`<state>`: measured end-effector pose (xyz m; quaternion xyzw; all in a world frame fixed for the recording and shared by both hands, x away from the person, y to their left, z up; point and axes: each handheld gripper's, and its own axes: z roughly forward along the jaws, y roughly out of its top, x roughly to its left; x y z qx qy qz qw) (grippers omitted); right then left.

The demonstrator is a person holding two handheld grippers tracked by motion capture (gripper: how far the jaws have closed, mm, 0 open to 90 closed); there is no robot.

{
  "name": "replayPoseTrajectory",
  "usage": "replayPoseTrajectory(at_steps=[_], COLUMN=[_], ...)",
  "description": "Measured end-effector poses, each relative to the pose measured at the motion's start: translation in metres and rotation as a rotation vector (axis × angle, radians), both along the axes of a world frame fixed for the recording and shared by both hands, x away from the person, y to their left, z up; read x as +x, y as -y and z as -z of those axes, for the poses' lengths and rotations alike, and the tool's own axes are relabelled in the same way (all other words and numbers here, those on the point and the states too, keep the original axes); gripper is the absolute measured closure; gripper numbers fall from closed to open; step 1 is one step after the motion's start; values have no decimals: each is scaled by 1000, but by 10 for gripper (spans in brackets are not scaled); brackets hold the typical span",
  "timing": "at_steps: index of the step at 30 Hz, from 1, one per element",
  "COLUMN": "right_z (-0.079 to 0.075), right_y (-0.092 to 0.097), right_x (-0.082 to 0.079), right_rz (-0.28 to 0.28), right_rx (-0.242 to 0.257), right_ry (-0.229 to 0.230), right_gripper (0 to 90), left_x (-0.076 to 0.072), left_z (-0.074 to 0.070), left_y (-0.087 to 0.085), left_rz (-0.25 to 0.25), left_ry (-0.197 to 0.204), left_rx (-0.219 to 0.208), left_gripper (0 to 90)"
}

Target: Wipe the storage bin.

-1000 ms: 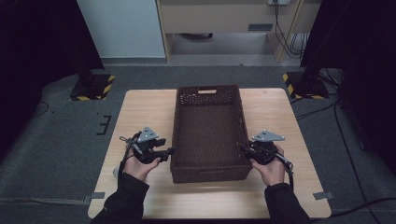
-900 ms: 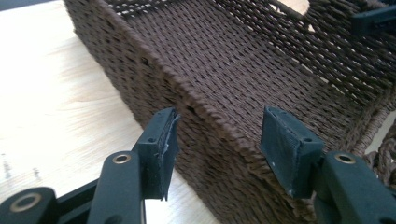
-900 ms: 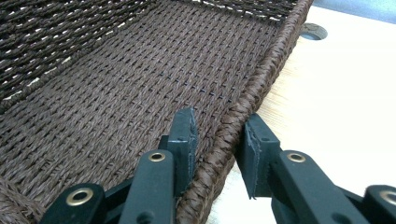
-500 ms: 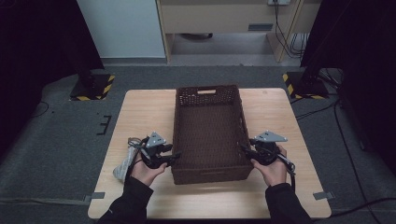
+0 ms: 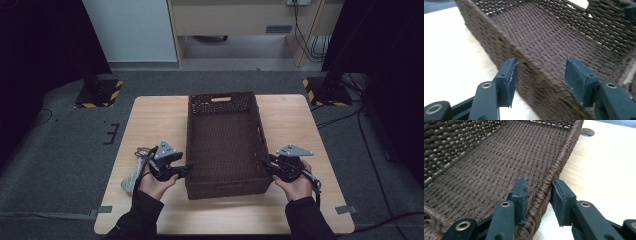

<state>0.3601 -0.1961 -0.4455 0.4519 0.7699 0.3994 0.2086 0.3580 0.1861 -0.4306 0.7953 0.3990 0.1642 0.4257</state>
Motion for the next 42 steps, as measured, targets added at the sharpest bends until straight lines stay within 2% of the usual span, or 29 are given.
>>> replayPoseTrajectory(at_steps=[2,4,6,10,13,18,20,23,24,25,26,27,28,31,35,38,39,40,41,42], right_z=[0,1,2,3,3,-2,-4,-2,0,0,1,0,0,1,4,5,5,5,5,4], right_y=[0,1,1,2,3,6,9,11,10,10,8,6,5,6,9,9,9,8,8,8], right_x=[1,3,7,14,15,9,5,2,3,3,4,4,5,8,15,18,18,18,18,16], right_rz=[-5,-10,-14,-5,-3,13,14,21,17,17,9,7,-1,-9,-26,-26,-18,-13,-13,-2], right_rx=[-6,4,0,-8,-11,5,12,7,14,14,-3,-22,-44,-40,-26,-18,-14,-16,-16,-12], right_ry=[3,5,10,27,36,48,38,3,2,2,-7,-10,-4,8,21,28,30,33,33,43], right_gripper=[670,673,680,699,690,624,617,661,698,698,717,722,726,735,742,746,743,735,735,679], left_x=[4,9,10,9,6,2,0,1,2,2,2,3,3,12,21,22,21,21,19,18], left_z=[-1,-1,0,5,7,8,7,6,6,6,4,1,1,-4,0,3,5,5,5,5], left_y=[-4,-5,-4,5,9,11,13,12,11,11,11,10,10,2,-4,-1,4,4,7,8], left_rz=[-5,1,5,31,15,2,1,5,11,11,21,13,13,1,11,21,59,59,57,43], left_ry=[-1,-26,-28,-56,-47,-52,-52,-58,-56,-56,-50,-15,-15,15,-2,-9,-13,-13,1,5], left_rx=[-5,-23,-21,-25,-7,-20,-16,-23,-23,-23,-14,-3,-3,-10,-21,-28,-18,-18,5,14], left_gripper=[418,414,415,450,445,449,447,444,443,438,430,415,401,380,375,389,411,394,394,400])
